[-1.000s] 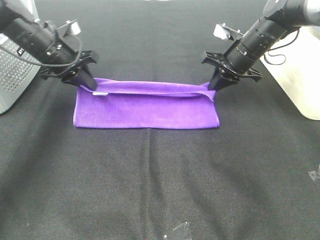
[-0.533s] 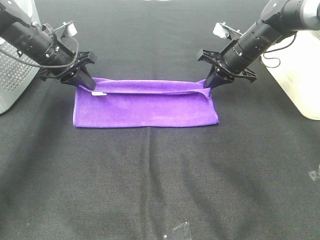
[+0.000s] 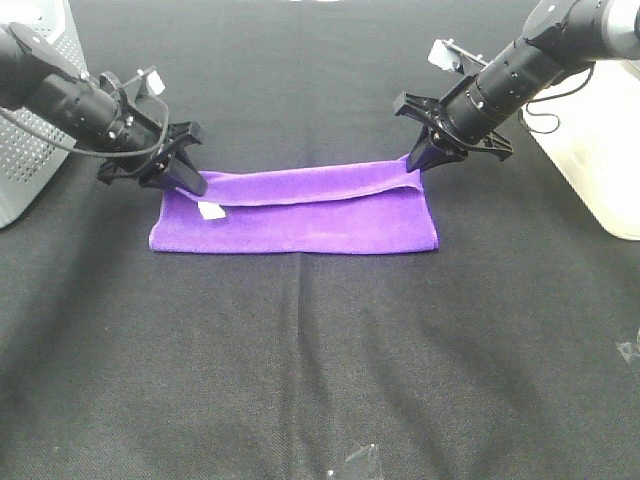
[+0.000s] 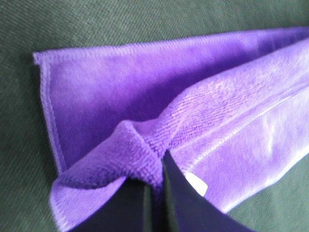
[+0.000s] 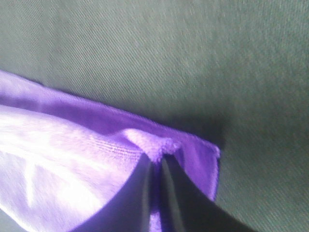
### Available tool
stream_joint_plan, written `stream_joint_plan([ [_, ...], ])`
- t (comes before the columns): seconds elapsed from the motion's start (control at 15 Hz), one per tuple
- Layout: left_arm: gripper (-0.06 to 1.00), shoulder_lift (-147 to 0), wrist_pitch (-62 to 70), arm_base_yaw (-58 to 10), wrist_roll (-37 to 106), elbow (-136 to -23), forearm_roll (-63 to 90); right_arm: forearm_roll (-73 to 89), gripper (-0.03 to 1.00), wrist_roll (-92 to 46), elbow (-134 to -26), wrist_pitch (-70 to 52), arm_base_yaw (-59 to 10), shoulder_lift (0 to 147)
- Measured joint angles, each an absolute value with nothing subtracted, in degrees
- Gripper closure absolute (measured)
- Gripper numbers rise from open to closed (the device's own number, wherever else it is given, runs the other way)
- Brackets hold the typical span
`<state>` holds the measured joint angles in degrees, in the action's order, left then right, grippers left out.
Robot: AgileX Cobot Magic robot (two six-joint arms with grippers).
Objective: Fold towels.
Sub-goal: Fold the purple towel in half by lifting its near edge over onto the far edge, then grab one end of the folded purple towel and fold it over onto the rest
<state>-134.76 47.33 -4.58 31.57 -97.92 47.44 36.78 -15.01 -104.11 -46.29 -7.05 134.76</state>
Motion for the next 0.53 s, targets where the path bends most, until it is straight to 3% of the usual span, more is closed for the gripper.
stream_joint_plan([
  [0.13,0.69,-135.2,46.2,-4.6,32.1,-98.0,48.3,36.8,0.77,-15.0,-104.1,-45.9,-7.0,134.8],
  [0.33,0.31,-135.2,46.9,-4.6,32.7,-101.0,47.8,34.9,0.35,-15.0,-104.1,-45.8,-7.0,134.8],
  [0.4,0.25,-135.2,48.8,-4.6,32.7,-102.8,46.7,34.1,0.25,-15.0,-104.1,-46.0,-7.0,134.8],
  [0.53,0.2,-135.2,55.6,-4.6,28.5,-109.3,40.0,31.0,0.19,-15.0,-104.1,-49.2,-7.0,133.2],
])
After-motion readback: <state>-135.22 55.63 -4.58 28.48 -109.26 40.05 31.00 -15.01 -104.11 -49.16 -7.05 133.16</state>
